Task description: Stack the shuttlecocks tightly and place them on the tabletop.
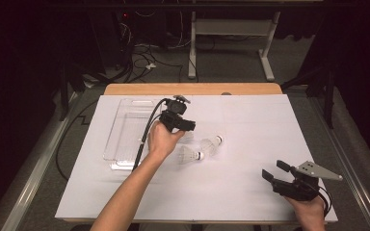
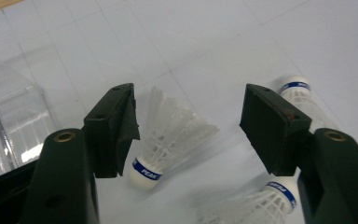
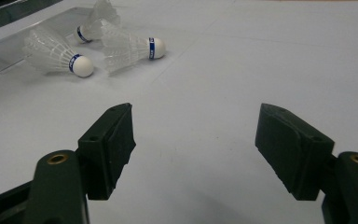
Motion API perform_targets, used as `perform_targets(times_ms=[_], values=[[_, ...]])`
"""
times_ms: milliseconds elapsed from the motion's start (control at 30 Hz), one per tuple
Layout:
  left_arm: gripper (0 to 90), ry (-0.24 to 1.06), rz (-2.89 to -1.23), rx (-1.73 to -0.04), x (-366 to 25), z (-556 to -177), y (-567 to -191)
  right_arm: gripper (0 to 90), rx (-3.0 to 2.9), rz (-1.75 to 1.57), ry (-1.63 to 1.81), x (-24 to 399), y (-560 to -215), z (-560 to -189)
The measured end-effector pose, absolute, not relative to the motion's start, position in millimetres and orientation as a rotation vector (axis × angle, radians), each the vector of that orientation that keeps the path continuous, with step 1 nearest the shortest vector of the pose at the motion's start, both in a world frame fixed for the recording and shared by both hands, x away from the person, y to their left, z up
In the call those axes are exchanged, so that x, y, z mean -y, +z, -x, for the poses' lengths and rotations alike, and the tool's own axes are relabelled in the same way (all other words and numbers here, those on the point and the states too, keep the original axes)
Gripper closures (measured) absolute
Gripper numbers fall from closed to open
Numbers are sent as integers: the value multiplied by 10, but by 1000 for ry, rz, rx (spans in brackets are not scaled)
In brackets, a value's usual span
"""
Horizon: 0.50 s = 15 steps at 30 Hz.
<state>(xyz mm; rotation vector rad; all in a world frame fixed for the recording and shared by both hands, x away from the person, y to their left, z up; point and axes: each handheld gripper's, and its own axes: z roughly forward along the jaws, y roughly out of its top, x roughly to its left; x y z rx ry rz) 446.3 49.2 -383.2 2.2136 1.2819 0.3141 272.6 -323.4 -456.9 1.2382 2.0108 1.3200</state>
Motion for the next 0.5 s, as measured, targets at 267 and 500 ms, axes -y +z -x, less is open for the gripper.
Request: perform_targets(times_ms=[267,500], values=[[371,270,-2253,-1312,-431,-4570,-3930,295,-2012,-1244,1334,3235,-4581,-2745],[377,257,-2228,-1362,-366,-4672,-3963,293,-2059,-1221,1338,3163,-4606,-2784]])
